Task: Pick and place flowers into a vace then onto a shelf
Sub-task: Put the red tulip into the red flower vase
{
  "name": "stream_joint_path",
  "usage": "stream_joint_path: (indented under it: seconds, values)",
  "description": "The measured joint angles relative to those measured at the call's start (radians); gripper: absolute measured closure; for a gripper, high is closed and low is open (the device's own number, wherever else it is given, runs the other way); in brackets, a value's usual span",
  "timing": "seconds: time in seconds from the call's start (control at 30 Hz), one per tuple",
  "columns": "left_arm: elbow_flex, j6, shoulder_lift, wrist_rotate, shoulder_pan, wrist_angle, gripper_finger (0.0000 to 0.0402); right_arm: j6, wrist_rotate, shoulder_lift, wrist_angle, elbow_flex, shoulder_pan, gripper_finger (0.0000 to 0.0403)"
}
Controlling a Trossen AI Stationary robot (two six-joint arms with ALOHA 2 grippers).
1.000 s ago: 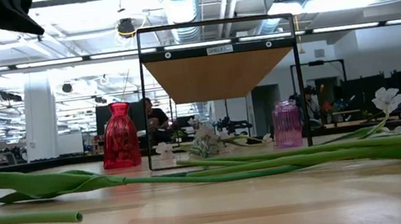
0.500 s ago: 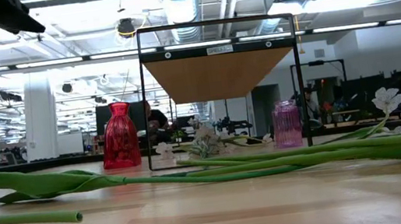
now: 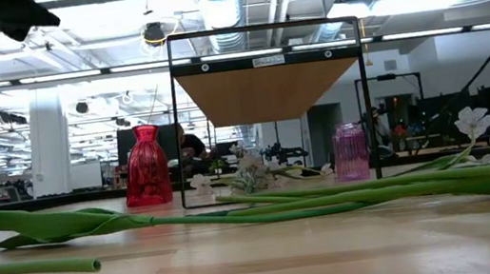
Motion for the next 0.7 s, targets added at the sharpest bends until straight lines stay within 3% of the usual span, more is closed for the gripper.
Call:
stream_joint_path:
  seconds: [0.37, 0.53, 0.7]
  values:
    - [0.000, 0.002, 0.000, 0.386, 0.000, 0.277, 0.0401, 0.458, 0.011, 0.198, -0.002, 0.000, 0.111, 0.0403]
    - [0.000, 0.003, 0.000, 0.413, 0.000, 0.340, 0.0401, 0.662, 0.011, 0.281, -0.005, 0.034, 0.194, 0.0403]
    - [0.000, 0.015, 0.000, 0.413, 0.000, 0.340, 0.0401, 0.758, -0.035, 0.390, -0.002, 0.105, 0.241, 0.0398]
